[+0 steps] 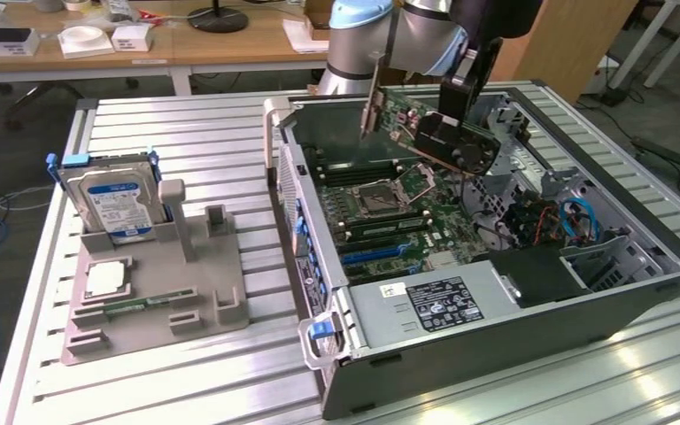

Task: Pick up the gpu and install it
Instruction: 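Insert the gpu into the slot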

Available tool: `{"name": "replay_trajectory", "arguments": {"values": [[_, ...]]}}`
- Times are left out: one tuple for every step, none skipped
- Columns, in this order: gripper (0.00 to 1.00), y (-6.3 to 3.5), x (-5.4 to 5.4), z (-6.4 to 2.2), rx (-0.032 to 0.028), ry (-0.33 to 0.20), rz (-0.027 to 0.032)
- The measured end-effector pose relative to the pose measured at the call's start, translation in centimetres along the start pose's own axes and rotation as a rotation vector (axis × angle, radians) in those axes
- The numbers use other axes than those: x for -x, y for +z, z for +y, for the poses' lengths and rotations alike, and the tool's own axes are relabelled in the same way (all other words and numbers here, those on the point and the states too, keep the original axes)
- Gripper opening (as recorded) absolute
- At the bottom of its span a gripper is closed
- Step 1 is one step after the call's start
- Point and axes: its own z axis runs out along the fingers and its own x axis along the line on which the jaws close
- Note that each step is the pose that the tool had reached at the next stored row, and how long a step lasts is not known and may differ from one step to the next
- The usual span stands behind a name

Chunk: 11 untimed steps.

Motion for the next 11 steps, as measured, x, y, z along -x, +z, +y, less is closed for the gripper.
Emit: {"name": "replay_trajectory", "arguments": {"values": [[0.26,0.00,-0.01,-0.01,0.0001,-0.008,0.0000],[0.26,0.00,-0.01,-0.01,0.0002,-0.016,-0.0003],[0.26,0.00,-0.02,-0.02,0.0004,-0.024,-0.0004],[0.26,0.00,-0.03,-0.03,0.0005,-0.032,-0.0005],[0.26,0.00,-0.04,-0.03,0.0007,-0.039,-0.0007],[0.26,0.00,-0.04,-0.04,0.0008,-0.047,-0.0008],[0.26,0.00,-0.05,-0.05,0.0009,-0.055,-0.0009],[0.26,0.00,-0.06,-0.05,0.0010,-0.063,-0.0010],[0.26,0.00,-0.06,-0.05,0.0012,-0.072,-0.0011],[0.26,0.00,-0.06,-0.05,0.0013,-0.081,-0.0013],[0.26,0.00,-0.06,-0.05,0.0014,-0.091,-0.0014]]}}
